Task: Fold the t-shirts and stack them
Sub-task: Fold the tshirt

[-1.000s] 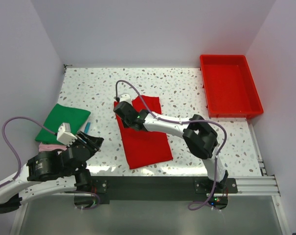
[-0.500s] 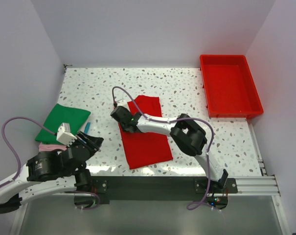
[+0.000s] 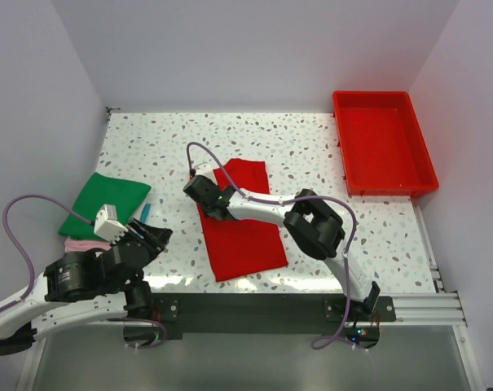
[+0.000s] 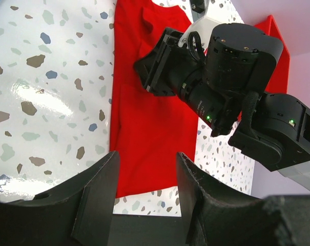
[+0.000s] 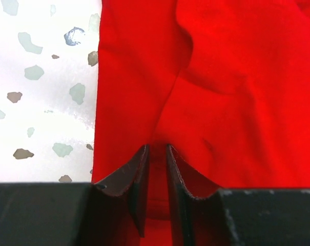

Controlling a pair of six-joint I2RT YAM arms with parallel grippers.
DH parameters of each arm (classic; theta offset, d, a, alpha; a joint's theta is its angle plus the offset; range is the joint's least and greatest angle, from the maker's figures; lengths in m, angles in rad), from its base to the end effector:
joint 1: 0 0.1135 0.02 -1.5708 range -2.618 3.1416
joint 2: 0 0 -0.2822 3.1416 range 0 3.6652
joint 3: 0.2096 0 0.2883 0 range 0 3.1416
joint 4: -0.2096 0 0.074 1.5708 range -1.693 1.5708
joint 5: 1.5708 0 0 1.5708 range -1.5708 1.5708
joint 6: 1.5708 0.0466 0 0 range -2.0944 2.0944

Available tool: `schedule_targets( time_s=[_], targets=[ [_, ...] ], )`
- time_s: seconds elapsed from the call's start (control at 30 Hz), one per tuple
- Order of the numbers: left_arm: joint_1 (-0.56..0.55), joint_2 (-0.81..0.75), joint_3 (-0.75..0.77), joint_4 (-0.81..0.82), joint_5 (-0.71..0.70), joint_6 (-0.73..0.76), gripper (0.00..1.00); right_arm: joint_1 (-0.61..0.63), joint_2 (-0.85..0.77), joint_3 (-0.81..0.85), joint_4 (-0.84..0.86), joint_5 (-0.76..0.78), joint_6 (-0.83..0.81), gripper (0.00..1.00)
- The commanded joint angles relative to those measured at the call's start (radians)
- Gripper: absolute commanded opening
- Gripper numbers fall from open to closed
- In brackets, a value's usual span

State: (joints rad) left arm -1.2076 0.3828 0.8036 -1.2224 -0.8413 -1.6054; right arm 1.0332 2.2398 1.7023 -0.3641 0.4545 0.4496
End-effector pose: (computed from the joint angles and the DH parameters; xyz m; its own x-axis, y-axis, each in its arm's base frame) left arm 0.0553 -0.0477 0.3134 -0.4297 -0.7443 -0.5112 -0.2703 0.6462 -0.7137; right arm 0.2940 0.4532 0.1511 -0.6365 -0.3051 -0.7084 -0.3949 0.9178 -0.0405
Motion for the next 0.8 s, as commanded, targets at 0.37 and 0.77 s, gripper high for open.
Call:
schedule_targets(
  time_s=[0.37,0.77],
  targets=[
    [-0.006,0.002,0.013,-0.017,-0.053,-0.004,0.53,0.004,-0.022,0.042,-0.001,0.021,-0.012,0.15],
    [-0.006,0.004,0.011,-0.015,-0.05,-0.001,0.53,0.004,0.012,0.051,-0.018,0.024,-0.011,0.3]
  ],
)
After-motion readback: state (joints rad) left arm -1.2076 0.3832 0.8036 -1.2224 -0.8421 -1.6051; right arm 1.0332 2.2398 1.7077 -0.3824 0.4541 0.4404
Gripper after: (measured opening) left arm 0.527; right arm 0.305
